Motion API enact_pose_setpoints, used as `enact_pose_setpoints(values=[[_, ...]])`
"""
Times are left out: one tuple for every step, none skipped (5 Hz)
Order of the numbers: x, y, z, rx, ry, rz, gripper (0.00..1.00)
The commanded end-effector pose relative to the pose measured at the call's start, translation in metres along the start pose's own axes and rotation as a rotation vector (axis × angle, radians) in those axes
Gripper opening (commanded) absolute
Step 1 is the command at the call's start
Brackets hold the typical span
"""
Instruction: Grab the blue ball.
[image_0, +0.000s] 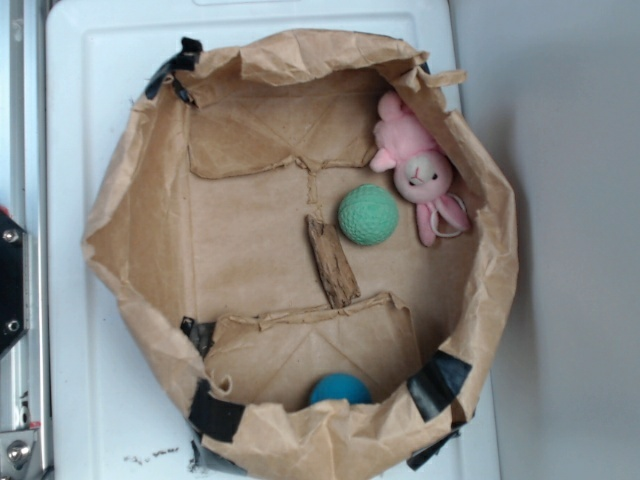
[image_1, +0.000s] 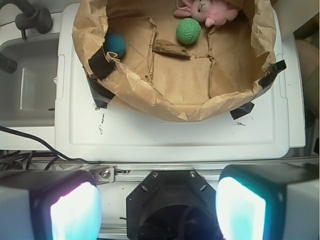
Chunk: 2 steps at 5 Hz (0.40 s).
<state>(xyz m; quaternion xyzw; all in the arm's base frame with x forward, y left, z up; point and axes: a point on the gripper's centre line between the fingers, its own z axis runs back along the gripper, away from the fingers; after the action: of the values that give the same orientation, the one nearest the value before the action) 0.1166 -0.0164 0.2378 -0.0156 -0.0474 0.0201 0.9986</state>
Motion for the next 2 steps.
enact_pose_setpoints(values=[[0.000,0.000,0.000,0.000,0.000,0.000,1.00],[-0.002,-0.015,-0.010,0.038,-0.011,0.043,1.00]])
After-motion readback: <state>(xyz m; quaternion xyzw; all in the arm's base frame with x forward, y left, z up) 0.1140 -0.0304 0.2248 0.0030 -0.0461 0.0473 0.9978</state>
